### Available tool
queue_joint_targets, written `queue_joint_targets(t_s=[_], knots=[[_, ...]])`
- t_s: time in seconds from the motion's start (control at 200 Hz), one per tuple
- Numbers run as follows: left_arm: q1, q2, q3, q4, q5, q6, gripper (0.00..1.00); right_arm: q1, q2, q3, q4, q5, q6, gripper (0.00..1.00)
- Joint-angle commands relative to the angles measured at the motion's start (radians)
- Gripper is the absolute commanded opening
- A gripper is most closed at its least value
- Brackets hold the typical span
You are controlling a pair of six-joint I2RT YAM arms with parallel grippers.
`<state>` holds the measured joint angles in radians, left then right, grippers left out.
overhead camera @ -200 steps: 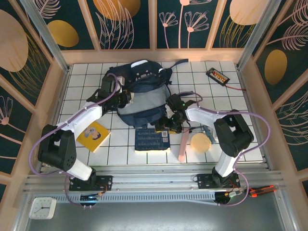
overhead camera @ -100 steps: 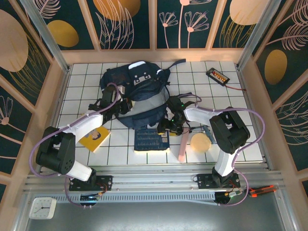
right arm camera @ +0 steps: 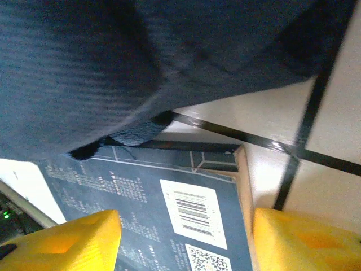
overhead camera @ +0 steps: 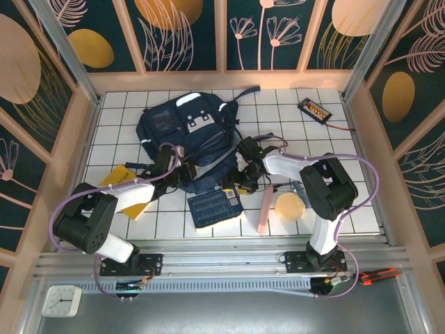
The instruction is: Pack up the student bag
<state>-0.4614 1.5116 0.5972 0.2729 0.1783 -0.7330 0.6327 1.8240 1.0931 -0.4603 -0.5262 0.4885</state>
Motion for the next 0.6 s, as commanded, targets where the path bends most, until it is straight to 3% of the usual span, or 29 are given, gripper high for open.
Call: queue_joint_targets(t_s=[0.0, 0.18, 0.385, 0.596], knots=[[0.003, 0.034, -0.068, -0.087, -0.02, -0.114, 0.0, 0.007, 0.003, 0.029, 0.04, -0.059, 0.019, 0.6], [0.018, 0.017, -0.001, -0.184, -0.077, -0.048, 0.0, 0.009, 0.007, 0.07, -0.09, 0.018, -0.067, 0.64], [0.082, -0.101, 0.059, -0.358, -0.094, 0.045, 0.0, 0.042, 0.04, 0.117, -0.247, 0.1, -0.199, 0.68], [0.083, -0.095, 0.023, -0.326, -0.053, 0.018, 0.0, 0.106, 0.098, 0.12, -0.256, 0.158, -0.241, 0.66]])
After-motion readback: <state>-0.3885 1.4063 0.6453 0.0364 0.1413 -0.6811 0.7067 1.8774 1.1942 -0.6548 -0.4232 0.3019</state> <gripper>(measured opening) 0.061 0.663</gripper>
